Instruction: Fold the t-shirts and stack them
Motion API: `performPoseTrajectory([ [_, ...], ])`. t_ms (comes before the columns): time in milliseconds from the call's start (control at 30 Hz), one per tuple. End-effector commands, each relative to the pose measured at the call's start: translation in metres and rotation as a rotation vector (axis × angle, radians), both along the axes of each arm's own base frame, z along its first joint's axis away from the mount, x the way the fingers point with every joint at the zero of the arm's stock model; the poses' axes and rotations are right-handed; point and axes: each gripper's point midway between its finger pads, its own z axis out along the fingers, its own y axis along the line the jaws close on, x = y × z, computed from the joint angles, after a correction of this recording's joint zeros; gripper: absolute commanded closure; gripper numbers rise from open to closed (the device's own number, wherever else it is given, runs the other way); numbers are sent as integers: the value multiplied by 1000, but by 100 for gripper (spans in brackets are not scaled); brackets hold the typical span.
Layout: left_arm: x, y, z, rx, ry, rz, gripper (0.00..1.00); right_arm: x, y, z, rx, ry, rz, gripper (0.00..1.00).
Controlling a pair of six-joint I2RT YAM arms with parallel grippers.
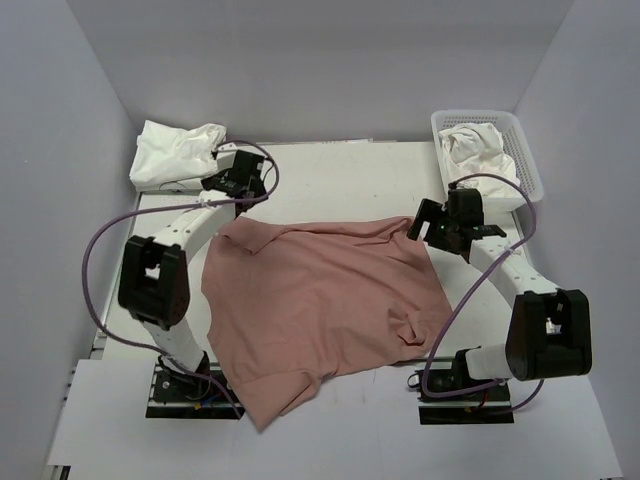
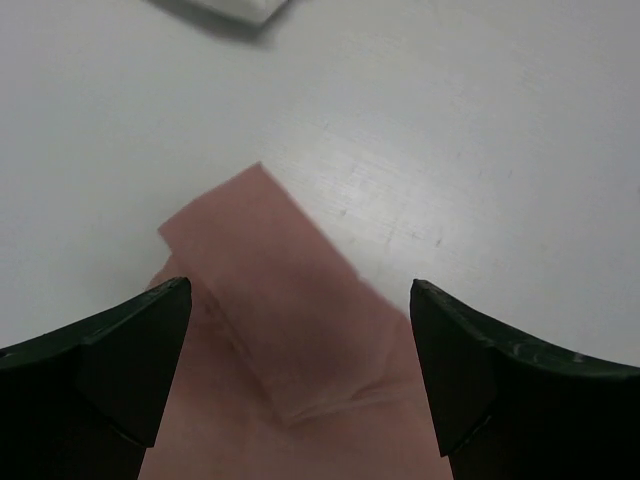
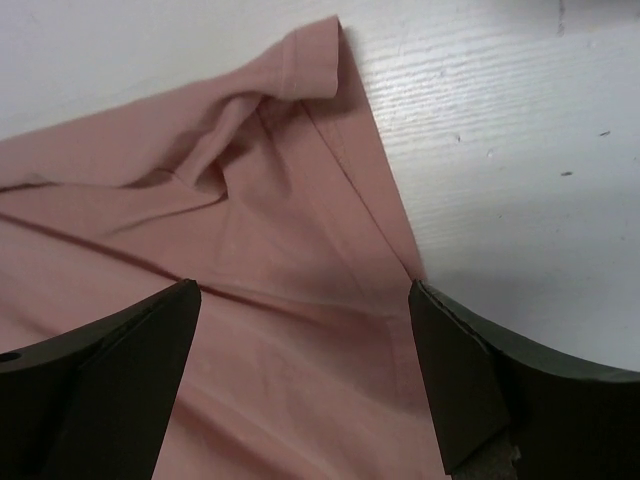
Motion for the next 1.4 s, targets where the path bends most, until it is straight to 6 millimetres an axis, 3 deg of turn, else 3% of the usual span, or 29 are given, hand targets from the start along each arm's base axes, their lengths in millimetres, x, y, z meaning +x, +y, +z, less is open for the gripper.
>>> performPoseTrajectory([
  [0, -39, 2, 18, -83, -17, -45, 0, -9, 8, -10, -4, 5, 105, 10],
  [167, -77, 6, -16, -153, 32, -41, 0, 12, 22, -17, 38, 12, 137, 13],
  [233, -84, 8, -29, -174, 62, -29, 0, 24, 27, -10, 63, -13, 134, 13],
  [267, -85, 9, -35, -190, 64, -30, 0, 29, 29, -18, 81, 5, 116, 14],
  [367, -79, 4, -52, -251, 102, -50, 0, 46, 34, -20, 113, 17, 88, 14],
  [400, -78, 1, -68, -252, 140, -54, 0, 49, 35, -21, 119, 20, 85, 14],
  [433, -71, 1, -68, -265, 142, -53, 3, 60, 37, -17, 131, 13, 74, 14],
  [500, -62, -5, -77, -299, 158, -68, 6, 66, 40, -25, 148, 47, 56, 14],
  [533, -61, -4, -91, -303, 195, -59, 7, 66, 42, -35, 151, 83, 54, 14],
  [567, -52, -4, -90, -313, 185, -58, 7, 79, 44, -29, 167, 68, 46, 15],
  [700, -41, 1, -107, -323, 239, -36, 10, 92, 52, -32, 201, 80, 23, 17],
  [833, -28, 2, -109, -374, 221, -32, 17, 103, 52, -37, 209, 84, 6, 25],
  [1067, -12, 10, -106, -400, 229, -15, 24, 124, 57, -38, 212, 76, -17, 55],
  [1133, -11, 18, -104, -377, 226, -1, 24, 128, 55, -40, 212, 80, -28, 77],
  [1200, -9, 24, -86, -352, 183, 15, 24, 129, 54, -39, 203, 73, -42, 100],
  [1367, -1, 74, -51, -253, 80, 149, 15, 126, 41, -32, 145, 29, -80, 100],
])
